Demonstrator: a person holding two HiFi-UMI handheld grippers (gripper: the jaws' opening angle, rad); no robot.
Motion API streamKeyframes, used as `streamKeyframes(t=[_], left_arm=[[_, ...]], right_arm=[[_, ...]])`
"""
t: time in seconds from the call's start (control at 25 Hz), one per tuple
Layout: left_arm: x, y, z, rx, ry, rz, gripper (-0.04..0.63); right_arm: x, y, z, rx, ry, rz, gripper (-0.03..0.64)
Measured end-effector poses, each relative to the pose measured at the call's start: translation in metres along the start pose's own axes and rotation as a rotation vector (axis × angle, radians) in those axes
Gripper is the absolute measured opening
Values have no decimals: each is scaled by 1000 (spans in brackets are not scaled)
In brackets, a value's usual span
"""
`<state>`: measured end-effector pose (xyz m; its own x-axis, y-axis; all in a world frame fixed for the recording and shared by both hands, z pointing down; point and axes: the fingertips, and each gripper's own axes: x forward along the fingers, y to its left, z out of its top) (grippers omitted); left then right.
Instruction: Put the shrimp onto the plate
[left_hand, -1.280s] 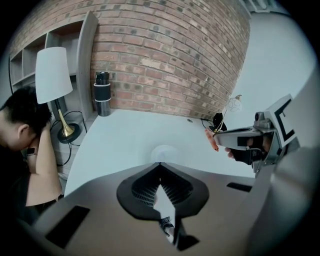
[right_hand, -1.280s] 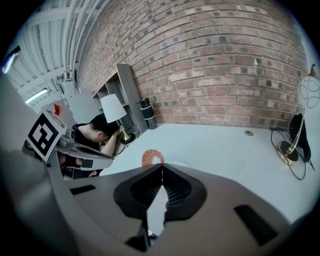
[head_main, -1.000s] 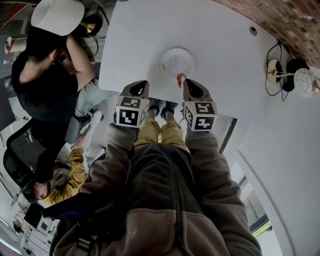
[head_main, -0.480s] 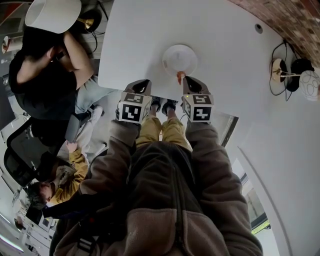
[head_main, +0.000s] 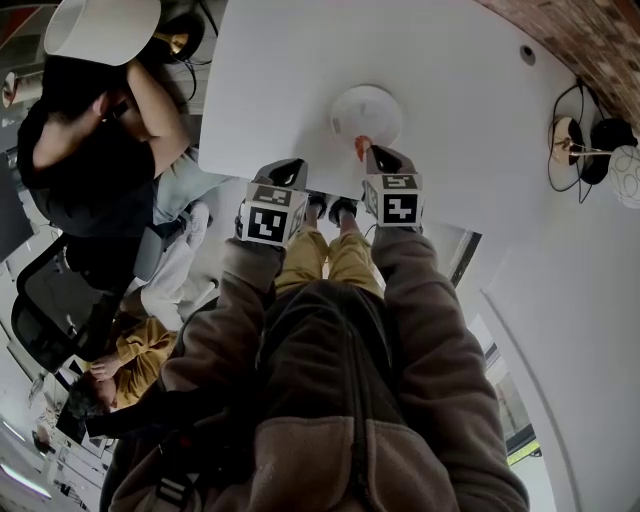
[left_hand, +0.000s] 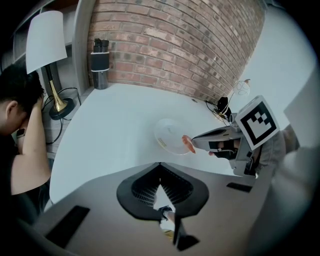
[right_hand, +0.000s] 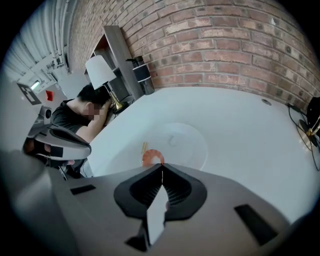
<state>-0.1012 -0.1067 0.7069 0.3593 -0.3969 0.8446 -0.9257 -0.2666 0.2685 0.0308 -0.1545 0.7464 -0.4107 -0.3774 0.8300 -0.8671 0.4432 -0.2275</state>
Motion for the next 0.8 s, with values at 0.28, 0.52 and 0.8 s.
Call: streamKeyframes(t=[0.28,0.52,0.8], left_arm=[[1,5,-4,1,11,1,5],[1,8,-4,-7,15,-3,5],[-1,9,-5,-10,20,-2,5]], right_arm=[[18,-4,-4,-2,40,-13,3],[26,-7,-6,-20,79,-31,3],[26,-5,-6,-35,117,-35,3]])
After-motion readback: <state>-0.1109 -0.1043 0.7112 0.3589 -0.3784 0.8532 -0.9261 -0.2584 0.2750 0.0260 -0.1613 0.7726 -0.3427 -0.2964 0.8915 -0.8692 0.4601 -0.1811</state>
